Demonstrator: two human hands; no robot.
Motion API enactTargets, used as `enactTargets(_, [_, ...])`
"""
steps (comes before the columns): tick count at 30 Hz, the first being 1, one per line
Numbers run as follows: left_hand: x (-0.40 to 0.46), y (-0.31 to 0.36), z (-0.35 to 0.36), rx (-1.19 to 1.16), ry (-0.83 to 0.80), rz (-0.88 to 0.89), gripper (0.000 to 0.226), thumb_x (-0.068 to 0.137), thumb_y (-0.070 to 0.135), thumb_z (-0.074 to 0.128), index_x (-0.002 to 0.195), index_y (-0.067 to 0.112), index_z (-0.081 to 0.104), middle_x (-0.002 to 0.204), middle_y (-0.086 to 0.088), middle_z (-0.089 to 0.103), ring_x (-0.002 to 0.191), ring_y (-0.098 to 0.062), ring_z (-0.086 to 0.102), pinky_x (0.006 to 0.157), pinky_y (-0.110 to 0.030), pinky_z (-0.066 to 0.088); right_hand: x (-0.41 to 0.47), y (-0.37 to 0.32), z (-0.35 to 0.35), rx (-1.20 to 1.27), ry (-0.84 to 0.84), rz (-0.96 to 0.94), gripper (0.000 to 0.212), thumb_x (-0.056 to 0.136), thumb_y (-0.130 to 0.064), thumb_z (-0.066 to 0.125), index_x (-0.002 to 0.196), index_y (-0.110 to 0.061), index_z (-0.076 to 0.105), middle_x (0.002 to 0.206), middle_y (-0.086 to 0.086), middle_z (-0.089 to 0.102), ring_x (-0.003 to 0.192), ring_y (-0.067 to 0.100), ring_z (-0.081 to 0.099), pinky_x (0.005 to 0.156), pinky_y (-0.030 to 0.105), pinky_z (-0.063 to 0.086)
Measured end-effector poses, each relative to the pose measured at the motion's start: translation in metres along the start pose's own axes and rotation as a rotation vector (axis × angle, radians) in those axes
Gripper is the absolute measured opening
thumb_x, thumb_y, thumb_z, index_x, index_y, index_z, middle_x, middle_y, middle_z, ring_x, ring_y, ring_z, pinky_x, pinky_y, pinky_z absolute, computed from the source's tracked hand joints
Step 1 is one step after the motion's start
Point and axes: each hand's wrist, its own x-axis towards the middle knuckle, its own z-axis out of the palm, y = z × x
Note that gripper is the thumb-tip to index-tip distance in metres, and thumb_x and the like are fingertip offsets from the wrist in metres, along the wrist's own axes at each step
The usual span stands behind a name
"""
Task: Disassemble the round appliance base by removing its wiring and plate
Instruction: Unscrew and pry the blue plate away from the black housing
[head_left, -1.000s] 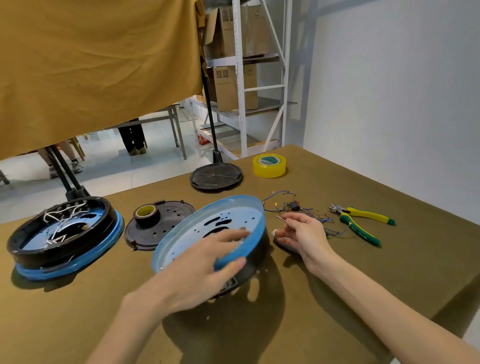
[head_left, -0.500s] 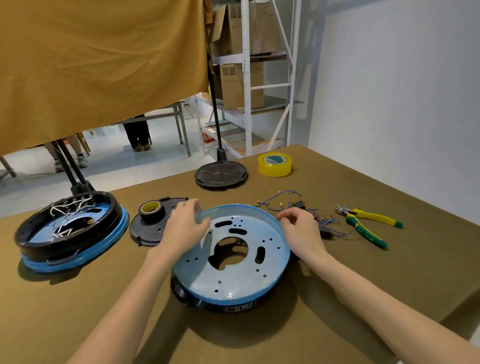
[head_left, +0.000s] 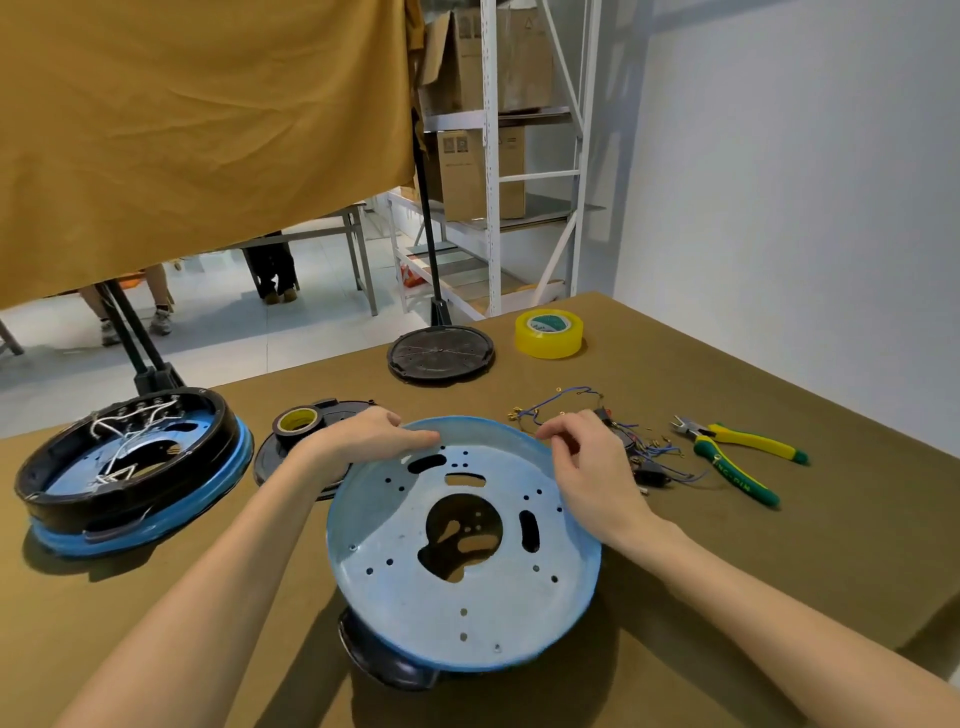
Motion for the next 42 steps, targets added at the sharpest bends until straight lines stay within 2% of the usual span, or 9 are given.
enactTargets(7, [-0.045, 0.038, -0.028, -0.141, 0.119, 0.041, 0.027, 0.098, 0.046, 0.064, 0.101, 0.019, 0.066, 0.089, -0.004, 0.078, 0.072, -0.017, 0.074, 0.060, -0.029, 0.057, 0.010, -0.014, -0.004, 0.137, 0.281, -0.181, 0.018, 0.099, 0.003, 0.054, 0.104, -0.007, 0.069, 0.100, 0.001, 0.058, 0.090, 0.014, 0.062, 0.076, 0.020, 0.050])
enactTargets(12, [-0.074, 0.052, -0.009, -0.295, 0.571, 0.453, 0.021, 0.093, 0.028, 0.074, 0.088, 0.024, 0.054, 0.083, 0.001, 0.067, 0.068, -0.008, 0.057, 0.056, -0.019, 0.044, 0.012, -0.029, -0.015, 0.175, 0.383, -0.117, 0.021, 0.101, 0.000, 0.050, 0.101, -0.013, 0.066, 0.098, -0.002, 0.062, 0.091, 0.006, 0.058, 0.077, 0.018, 0.046])
enactTargets(16, [-0.091, 0.049, 0.034, 0.116, 0.909, 0.861, 0.043, 0.072, -0.001, 0.082, 0.107, 0.015, 0.061, 0.108, 0.001, 0.063, 0.103, -0.018, 0.050, 0.084, -0.021, 0.043, 0.011, -0.039, -0.022, 0.408, 0.367, 0.222, 0.021, 0.104, -0.005, 0.046, 0.104, -0.016, 0.065, 0.093, -0.002, 0.065, 0.082, 0.011, 0.058, 0.075, 0.026, 0.047])
enactTargets(19, [-0.085, 0.030, 0.070, 0.296, 1.019, 0.986, 0.056, 0.067, 0.002, 0.086, 0.118, 0.001, 0.063, 0.124, -0.014, 0.066, 0.118, -0.028, 0.049, 0.101, -0.035, 0.044, -0.001, -0.038, -0.017, 0.810, 0.203, 0.663, 0.026, 0.105, -0.001, 0.039, 0.114, -0.005, 0.063, 0.086, 0.010, 0.064, 0.066, 0.018, 0.056, 0.063, 0.033, 0.049])
enactTargets(22, [-0.077, 0.004, 0.101, 0.313, 1.071, 1.050, 0.058, 0.078, 0.020, 0.076, 0.129, 0.006, 0.051, 0.131, -0.012, 0.064, 0.119, -0.027, 0.050, 0.103, -0.043, 0.047, -0.020, -0.032, -0.014, 1.108, 0.116, 0.928, 0.027, 0.104, -0.001, 0.039, 0.111, -0.004, 0.065, 0.080, 0.010, 0.063, 0.064, 0.019, 0.056, 0.070, 0.039, 0.058])
enactTargets(26, [-0.074, -0.017, 0.129, 0.276, 1.016, 1.035, 0.073, 0.077, 0.035, 0.074, 0.139, 0.009, 0.045, 0.134, -0.004, 0.053, 0.121, -0.024, 0.050, 0.107, -0.039, 0.043, -0.029, -0.023, -0.012, 1.049, 0.054, 1.103, 0.026, 0.101, 0.000, 0.038, 0.106, -0.004, 0.063, 0.083, 0.013, 0.055, 0.077, 0.026, 0.056, 0.062, 0.041, 0.056])
enactTargets(32, [-0.074, -0.029, 0.150, 0.287, 1.074, 0.814, 0.074, 0.070, 0.052, 0.078, 0.126, 0.011, 0.050, 0.126, -0.008, 0.050, 0.116, -0.026, 0.050, 0.103, -0.043, 0.039, -0.029, -0.020, -0.003, 0.741, -0.002, 1.037, 0.028, 0.103, -0.005, 0.043, 0.117, -0.010, 0.067, 0.090, 0.012, 0.061, 0.075, 0.023, 0.059, 0.050, 0.031, 0.056])
enactTargets(38, [-0.079, -0.022, 0.148, 0.374, 1.107, 0.786, 0.082, 0.068, 0.035, 0.081, 0.139, 0.015, 0.046, 0.123, -0.011, 0.048, 0.113, -0.028, 0.047, 0.109, -0.049, 0.034, -0.031, -0.018, -0.005, 0.782, 0.000, 0.921, 0.029, 0.106, -0.005, 0.040, 0.119, -0.010, 0.065, 0.094, 0.016, 0.068, 0.078, 0.024, 0.067, 0.057, 0.032, 0.058])
enactTargets(42, [-0.085, 0.020, 0.111, 0.215, 1.145, 0.689, 0.078, 0.064, 0.018, 0.086, 0.135, 0.013, 0.054, 0.108, -0.014, 0.054, 0.101, -0.026, 0.048, 0.092, -0.053, 0.046, -0.013, -0.035, -0.019, 0.971, 0.098, 0.676, 0.024, 0.106, -0.002, 0.043, 0.114, -0.007, 0.065, 0.083, 0.011, 0.070, 0.062, 0.016, 0.066, 0.059, 0.032, 0.059])
